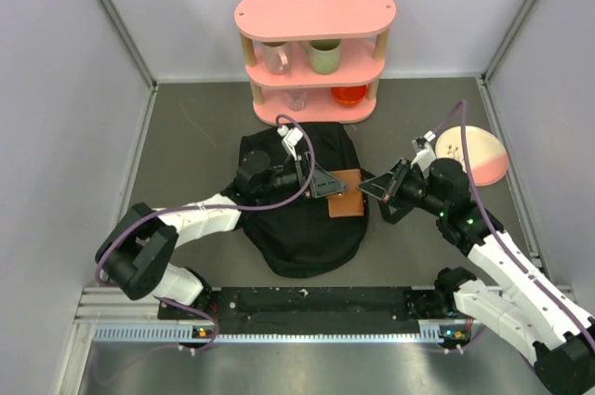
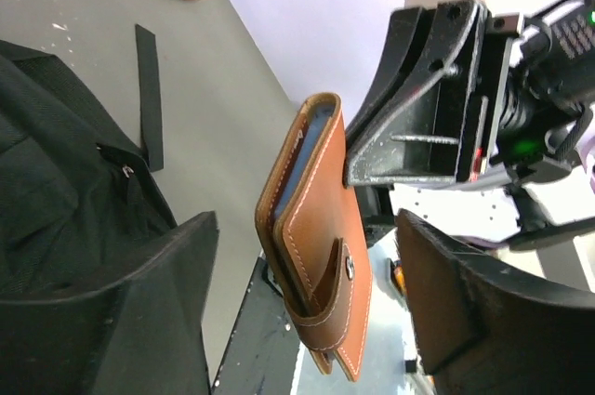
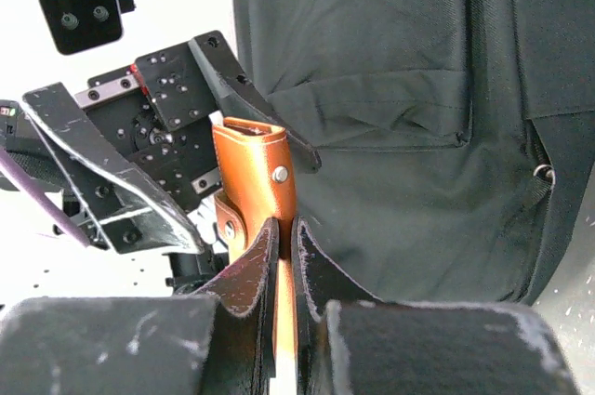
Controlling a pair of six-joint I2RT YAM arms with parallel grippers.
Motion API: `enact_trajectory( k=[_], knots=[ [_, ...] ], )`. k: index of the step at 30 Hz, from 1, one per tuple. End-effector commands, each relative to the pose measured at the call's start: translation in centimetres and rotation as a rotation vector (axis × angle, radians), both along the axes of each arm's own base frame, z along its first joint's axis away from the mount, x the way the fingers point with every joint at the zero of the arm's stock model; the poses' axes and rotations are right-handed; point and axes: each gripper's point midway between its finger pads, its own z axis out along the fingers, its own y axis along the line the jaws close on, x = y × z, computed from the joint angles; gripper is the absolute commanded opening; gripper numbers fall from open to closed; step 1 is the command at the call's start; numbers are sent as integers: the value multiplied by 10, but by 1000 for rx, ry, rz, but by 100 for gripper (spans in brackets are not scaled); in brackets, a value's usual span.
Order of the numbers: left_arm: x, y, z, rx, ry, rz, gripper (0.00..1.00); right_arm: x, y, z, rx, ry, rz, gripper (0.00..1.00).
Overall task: Pack the student bag
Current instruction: Pick up the personal item from the center of the board.
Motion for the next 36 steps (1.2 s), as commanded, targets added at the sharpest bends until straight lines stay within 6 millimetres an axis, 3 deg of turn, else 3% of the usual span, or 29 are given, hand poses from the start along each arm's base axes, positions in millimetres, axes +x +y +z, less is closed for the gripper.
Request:
enact_trajectory(
  k=[1, 3, 4, 6, 7, 9, 10, 11, 13, 14, 16, 18, 19, 20, 24, 28, 33, 36],
  knots=[
    [-7, -7, 36, -97, -108, -52, 74, 4, 6, 21, 57, -73, 26, 0],
    [-7, -7, 38, -100, -111, -51, 61, 3, 8, 17, 53, -60, 38, 0],
    [-7, -7, 38, -100, -111, -51, 47, 3, 9, 16, 53, -58, 39, 0],
    [-8, -7, 38, -97, -109, -51, 31, 4, 9, 15, 50, -58, 40, 0],
    [-9, -6, 39, -96, -116, -50, 14, 3, 8, 14, 43, -55, 40, 0],
    [-9, -5, 40, -92, -117, -46, 1, 5, 5, 13, 37, -51, 12, 5],
    [-9, -3, 40, -87, -122, -39, 0, 5, 3, 12, 35, -53, 3, 13],
    [-9, -2, 40, -85, -126, -30, 0, 6, 1, 11, 34, -55, -11, 37],
    [-5, 6, 49, -91, -156, 39, 0, 6, -3, 10, 25, -56, -32, 67],
    [-3, 12, 43, -77, -154, 73, 0, 8, -6, 11, 16, -65, -51, 83],
    [5, 30, 50, -47, -178, 195, 0, 7, -10, 7, -4, -53, -68, 98],
    [11, 46, 47, -11, -187, 297, 0, 5, -10, 7, -9, -61, -56, 99],
    [18, 65, 64, -38, -208, 416, 0, 4, -9, 7, -5, -65, -43, 99],
    [22, 76, 54, -18, -169, 483, 0, -2, -2, 10, 18, -75, 7, 99],
    [29, 113, 66, -140, -125, 684, 0, -18, 18, 45, 231, -199, 123, 99],
    [23, 118, 71, -199, -90, 686, 0, -21, 28, 56, 281, -240, 143, 99],
    [18, 111, 77, -229, -87, 639, 0, -27, 45, 73, 314, -280, 192, 99],
    [17, 105, 77, -245, -75, 611, 0, -29, 56, 72, 325, -260, 221, 99]
  ],
)
